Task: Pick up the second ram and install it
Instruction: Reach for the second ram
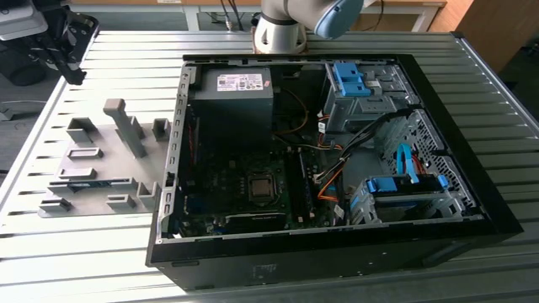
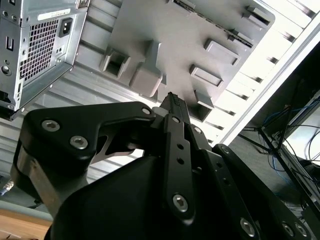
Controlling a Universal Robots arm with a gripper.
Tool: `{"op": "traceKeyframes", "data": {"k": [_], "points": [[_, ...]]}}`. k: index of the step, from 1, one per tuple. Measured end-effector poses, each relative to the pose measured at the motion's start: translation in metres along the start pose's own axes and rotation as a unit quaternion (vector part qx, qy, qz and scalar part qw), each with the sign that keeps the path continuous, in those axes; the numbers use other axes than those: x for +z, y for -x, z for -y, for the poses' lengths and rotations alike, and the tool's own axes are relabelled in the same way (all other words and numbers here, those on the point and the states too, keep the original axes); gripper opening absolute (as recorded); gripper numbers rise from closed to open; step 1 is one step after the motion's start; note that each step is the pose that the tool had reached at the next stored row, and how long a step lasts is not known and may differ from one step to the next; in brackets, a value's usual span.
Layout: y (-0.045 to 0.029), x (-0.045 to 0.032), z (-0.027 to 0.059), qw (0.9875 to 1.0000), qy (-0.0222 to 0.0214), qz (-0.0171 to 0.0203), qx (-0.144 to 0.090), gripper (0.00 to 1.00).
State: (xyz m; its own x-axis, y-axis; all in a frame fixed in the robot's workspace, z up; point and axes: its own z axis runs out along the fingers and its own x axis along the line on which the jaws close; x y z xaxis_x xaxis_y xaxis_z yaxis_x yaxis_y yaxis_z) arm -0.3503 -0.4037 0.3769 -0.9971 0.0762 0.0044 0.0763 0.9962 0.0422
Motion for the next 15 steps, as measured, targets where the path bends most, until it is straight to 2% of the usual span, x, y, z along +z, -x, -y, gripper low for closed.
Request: {"op": "traceKeyframes", "data": {"k": [7, 15], "points": [[-0.0041, 0.0002, 0.0003, 1.0000, 0.0000, 0.0000, 0.000, 0.11], [-0.0167, 0.0008, 0.0017, 1.0000, 0.0000, 0.0000, 0.000, 0.11]]}}
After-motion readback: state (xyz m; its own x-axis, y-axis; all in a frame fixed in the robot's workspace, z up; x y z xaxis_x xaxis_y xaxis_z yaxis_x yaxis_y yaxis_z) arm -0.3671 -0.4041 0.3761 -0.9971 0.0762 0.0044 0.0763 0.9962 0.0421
